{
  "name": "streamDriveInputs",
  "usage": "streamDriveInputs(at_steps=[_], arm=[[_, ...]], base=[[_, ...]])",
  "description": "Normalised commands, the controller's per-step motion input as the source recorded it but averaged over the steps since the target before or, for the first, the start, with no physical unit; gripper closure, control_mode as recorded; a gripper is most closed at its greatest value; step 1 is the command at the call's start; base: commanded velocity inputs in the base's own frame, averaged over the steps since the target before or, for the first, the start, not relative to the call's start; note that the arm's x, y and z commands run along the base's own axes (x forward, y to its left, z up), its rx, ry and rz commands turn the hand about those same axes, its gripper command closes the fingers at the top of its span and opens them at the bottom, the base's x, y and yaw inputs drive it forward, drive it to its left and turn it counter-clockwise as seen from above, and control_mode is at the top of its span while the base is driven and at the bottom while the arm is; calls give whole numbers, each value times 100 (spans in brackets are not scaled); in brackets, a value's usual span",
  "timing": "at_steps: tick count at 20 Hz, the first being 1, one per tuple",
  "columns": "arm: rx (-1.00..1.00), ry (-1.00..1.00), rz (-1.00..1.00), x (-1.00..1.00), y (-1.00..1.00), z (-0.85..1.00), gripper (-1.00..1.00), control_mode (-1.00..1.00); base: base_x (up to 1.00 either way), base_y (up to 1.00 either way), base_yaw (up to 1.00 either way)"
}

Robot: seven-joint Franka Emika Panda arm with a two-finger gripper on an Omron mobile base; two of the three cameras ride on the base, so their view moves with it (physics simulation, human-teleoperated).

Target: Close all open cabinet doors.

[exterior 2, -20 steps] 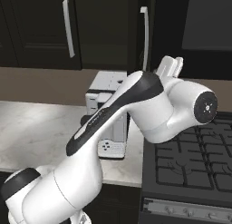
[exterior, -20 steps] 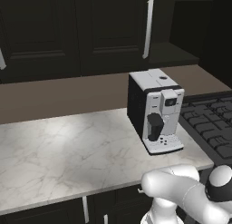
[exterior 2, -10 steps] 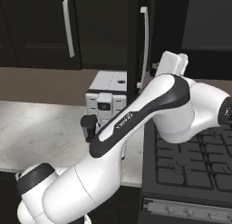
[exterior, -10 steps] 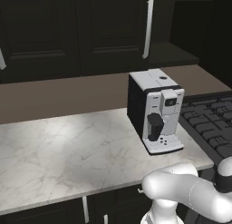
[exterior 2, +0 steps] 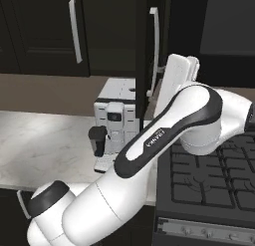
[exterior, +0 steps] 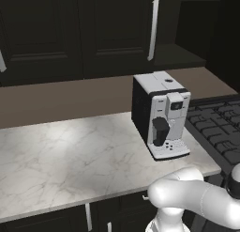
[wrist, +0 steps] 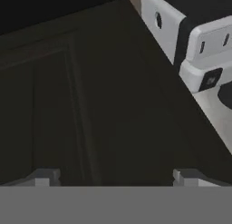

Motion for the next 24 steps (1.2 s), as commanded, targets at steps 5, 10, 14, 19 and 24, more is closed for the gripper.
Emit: streamDriveInputs(at_steps=[5,10,14,19,24], arm=[[0,-4,20,0,43,0,-100,-100],[0,0,20,4,56,0,-100,-100],[0,0,19,16,56,0,-100,-100],[0,0,17,28,54,0,-100,-100],[0,0,18,33,48,0,-100,-100]], base=[[0,0,0],[0,0,0],[0,0,0],[0,0,0],[0,0,0]])
